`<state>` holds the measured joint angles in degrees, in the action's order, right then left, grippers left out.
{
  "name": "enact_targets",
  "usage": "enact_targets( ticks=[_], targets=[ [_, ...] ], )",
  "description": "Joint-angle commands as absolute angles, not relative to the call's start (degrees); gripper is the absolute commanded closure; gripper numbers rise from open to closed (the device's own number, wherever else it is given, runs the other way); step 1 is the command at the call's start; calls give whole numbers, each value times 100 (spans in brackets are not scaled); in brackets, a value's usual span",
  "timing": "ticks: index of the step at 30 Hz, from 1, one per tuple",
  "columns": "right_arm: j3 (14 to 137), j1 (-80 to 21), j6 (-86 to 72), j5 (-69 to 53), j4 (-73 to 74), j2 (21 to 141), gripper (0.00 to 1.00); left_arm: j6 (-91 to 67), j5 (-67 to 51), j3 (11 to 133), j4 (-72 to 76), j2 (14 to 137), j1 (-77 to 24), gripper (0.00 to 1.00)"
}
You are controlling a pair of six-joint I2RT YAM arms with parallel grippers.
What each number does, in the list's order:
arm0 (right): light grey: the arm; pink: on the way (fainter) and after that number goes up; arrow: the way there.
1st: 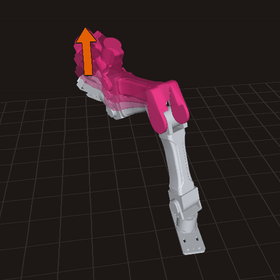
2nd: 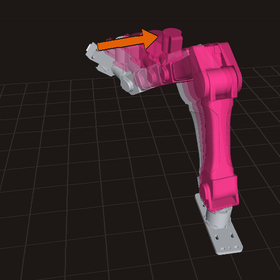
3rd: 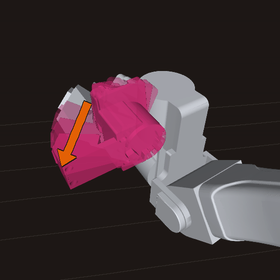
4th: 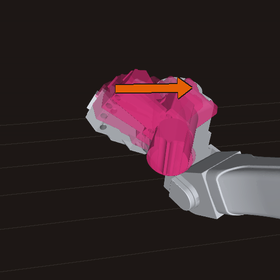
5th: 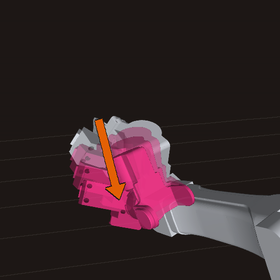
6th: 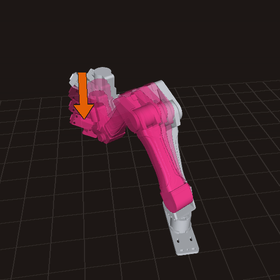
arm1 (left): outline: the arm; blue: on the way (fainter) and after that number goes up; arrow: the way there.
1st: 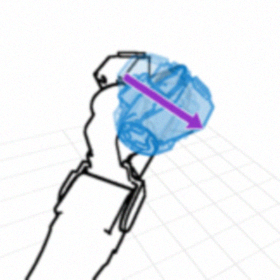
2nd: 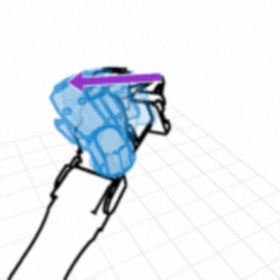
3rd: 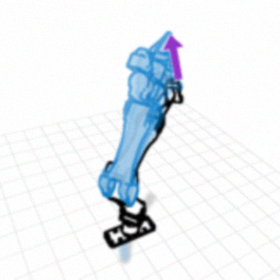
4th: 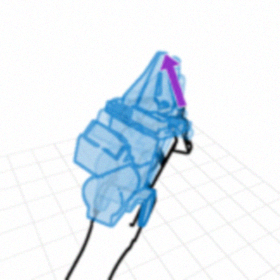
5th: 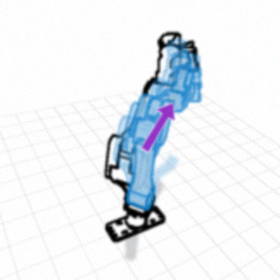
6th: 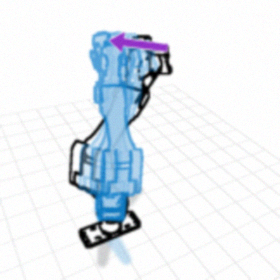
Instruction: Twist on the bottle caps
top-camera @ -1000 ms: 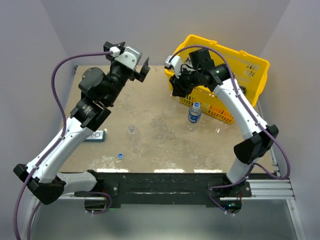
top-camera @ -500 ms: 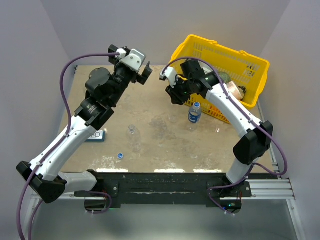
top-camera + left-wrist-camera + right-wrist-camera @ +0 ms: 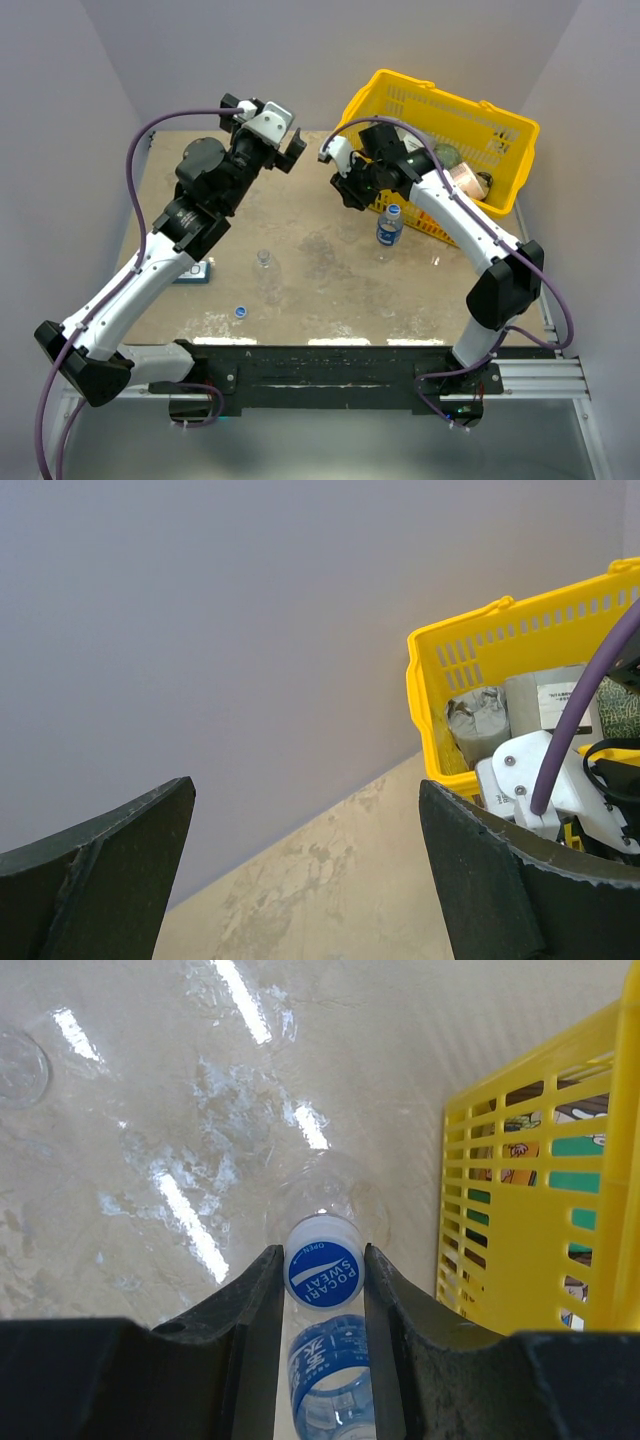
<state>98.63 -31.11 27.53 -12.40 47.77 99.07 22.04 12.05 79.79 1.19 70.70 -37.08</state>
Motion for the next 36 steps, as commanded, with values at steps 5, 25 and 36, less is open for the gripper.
enact_targets(
  ticks=[5, 25, 36],
  targets=[
    [9756, -3138, 2751, -993, 4570, 9888, 47, 2110, 1257, 7910, 413, 7005, -3656, 1],
    [10941, -3138, 2364, -1651, 4596, 9870, 9, 2180, 1581, 7752, 281, 6865, -3569, 1],
    [8404, -3936, 1713, -4308, 1829, 8342, 1, 1357, 1987, 6733, -543, 5994, -1724, 0]
  ],
)
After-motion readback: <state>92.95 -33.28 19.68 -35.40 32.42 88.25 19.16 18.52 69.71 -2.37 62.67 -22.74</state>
